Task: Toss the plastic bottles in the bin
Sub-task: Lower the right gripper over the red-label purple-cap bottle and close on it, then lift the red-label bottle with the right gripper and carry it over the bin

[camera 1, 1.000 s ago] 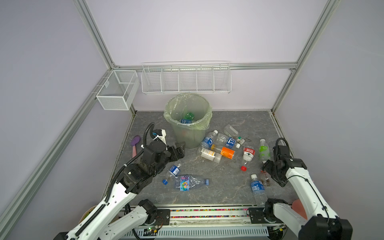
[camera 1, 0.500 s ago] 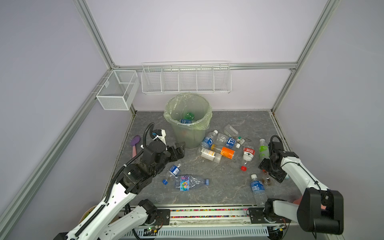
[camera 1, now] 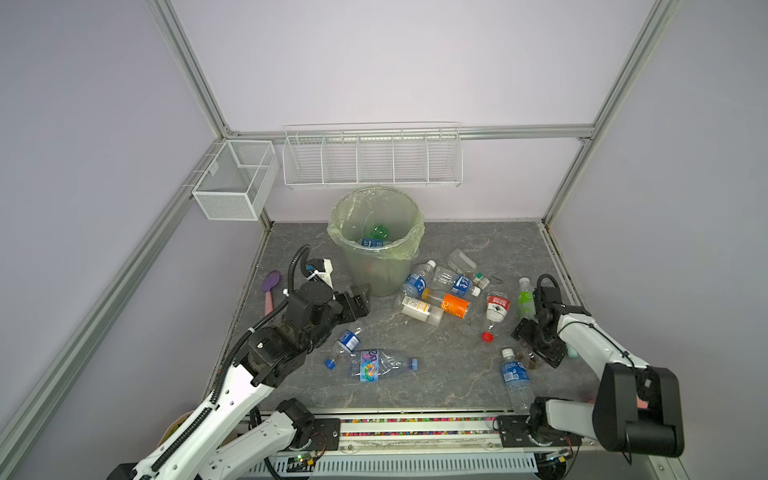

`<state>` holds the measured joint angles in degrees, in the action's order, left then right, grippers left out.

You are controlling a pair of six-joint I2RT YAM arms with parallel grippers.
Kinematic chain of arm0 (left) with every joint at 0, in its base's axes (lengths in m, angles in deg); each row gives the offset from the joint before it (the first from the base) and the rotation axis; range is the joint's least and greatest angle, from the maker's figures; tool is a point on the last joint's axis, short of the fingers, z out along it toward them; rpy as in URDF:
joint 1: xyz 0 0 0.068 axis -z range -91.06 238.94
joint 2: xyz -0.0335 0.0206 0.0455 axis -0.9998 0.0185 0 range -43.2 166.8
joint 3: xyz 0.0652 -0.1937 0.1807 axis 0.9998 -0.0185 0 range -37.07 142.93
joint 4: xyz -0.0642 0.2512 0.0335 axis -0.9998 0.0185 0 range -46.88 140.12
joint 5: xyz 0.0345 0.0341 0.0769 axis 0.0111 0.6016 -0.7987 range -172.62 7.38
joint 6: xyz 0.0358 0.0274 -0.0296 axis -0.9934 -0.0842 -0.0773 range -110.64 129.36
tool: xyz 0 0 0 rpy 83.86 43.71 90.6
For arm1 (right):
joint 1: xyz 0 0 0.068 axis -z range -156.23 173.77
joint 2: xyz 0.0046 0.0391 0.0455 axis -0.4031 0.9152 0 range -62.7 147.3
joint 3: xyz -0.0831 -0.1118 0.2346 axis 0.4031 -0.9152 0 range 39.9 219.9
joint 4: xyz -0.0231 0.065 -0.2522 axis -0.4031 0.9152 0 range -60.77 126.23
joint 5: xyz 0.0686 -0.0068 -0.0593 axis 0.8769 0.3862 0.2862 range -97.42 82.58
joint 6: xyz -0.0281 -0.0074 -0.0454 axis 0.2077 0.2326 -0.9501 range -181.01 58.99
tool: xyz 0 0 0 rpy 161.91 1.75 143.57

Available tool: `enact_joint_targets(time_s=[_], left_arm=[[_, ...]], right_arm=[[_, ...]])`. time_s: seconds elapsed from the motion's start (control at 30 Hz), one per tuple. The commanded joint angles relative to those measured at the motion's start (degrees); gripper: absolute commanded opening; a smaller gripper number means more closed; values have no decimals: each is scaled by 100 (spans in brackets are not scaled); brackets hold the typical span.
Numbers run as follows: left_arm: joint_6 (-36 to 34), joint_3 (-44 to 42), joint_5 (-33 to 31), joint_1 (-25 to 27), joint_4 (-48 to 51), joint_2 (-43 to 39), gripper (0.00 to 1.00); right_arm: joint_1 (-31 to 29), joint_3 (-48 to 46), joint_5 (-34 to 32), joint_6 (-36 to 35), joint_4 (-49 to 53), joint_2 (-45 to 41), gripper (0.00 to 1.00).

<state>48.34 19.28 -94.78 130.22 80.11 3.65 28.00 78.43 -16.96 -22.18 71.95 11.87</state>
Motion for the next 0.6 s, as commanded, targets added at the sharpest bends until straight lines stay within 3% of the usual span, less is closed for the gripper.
enact_joint_targets(time_s=[0.0,0.23,0.57], left_arm=[[71,37,-63,30,157,-85,95],[88,38,-160,30,322,-273,95],[83,40,-141,30,363,-327,95]], right_arm=[[-36,-158,283,20,-194,102,100],[-35,-282,383,81,-267,-17,74],[-31,-284,358,73,90,-886,54]])
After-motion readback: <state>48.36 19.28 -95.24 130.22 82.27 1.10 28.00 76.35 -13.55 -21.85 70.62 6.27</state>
